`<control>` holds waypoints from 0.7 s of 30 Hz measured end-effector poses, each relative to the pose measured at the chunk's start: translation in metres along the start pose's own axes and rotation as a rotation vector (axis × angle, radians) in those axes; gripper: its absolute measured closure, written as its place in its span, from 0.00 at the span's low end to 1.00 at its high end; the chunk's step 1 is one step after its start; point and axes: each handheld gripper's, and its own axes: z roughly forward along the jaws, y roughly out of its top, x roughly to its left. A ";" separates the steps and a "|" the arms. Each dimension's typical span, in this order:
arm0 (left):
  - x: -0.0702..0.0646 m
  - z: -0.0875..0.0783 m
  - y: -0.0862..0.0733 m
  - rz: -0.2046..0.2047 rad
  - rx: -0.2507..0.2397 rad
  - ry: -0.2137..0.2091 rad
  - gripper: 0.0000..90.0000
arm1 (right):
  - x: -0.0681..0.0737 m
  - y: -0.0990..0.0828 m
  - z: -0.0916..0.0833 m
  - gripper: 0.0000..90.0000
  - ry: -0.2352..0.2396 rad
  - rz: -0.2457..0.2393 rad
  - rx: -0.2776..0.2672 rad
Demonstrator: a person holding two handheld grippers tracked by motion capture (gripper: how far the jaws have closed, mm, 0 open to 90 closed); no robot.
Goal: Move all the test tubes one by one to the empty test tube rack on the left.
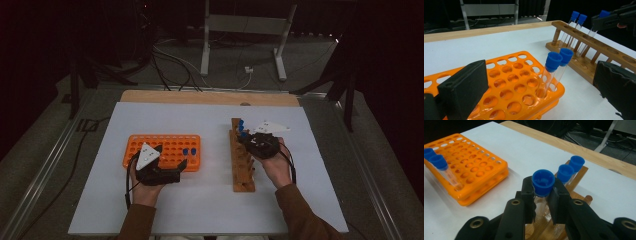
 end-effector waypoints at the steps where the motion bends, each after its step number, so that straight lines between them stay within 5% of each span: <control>1: 0.000 0.000 0.000 0.001 0.000 -0.001 0.01 | 0.000 0.001 -0.001 0.85 0.000 -0.002 0.000; 21: -0.002 -0.001 0.002 0.007 -0.001 -0.007 0.01 | 0.005 0.029 -0.028 0.85 -0.003 -0.033 -0.049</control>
